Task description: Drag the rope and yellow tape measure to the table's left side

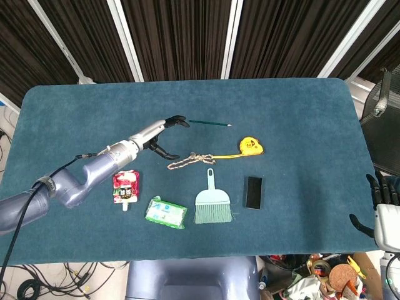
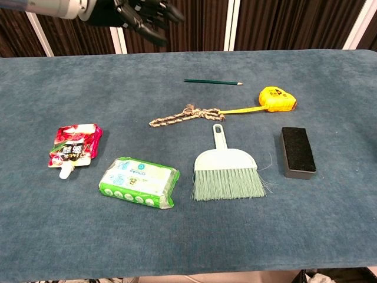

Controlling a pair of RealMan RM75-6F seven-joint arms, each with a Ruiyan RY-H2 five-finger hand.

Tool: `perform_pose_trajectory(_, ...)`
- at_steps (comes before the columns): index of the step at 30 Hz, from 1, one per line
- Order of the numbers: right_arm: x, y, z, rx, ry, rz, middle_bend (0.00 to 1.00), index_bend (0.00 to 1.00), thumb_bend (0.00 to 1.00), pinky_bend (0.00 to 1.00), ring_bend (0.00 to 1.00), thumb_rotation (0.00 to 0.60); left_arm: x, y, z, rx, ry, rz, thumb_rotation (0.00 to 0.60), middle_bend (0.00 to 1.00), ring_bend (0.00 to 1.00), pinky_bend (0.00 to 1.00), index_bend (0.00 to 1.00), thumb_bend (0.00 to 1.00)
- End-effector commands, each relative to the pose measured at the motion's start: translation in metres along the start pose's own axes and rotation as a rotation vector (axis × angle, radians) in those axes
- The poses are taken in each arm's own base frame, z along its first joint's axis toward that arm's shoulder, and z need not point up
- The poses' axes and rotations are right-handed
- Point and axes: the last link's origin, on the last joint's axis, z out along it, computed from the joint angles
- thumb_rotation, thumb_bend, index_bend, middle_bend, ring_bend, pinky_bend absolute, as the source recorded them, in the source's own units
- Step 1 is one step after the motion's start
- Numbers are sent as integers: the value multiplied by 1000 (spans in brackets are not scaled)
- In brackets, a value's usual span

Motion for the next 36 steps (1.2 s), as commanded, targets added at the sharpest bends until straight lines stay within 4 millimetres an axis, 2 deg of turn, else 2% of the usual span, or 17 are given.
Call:
perform_pose_trajectory(1, 0, 0, 0, -1, -3, 0, 17, 87, 96, 207, 109, 600, -9, 0, 6, 24, 7, -7, 600, 42, 0, 0, 213, 181)
perform_pose_trajectory(14, 0, 0, 0, 2, 0, -3, 17, 86, 96, 207, 108, 600, -12, 7, 0, 26, 13, -5, 600, 42, 0, 0, 213, 181)
perform_pose_trajectory(30, 1, 1, 1, -3, 2, 2, 17, 86, 96, 207, 109, 600, -12, 5, -2, 45, 22, 25, 600, 41, 0, 0, 213, 181)
perform_pose_trajectory(36, 1, 0, 0, -3, 1, 3, 17, 86, 96, 207, 109, 600, -8, 0, -6, 58, 32, 93, 600, 34, 0, 0, 191, 181)
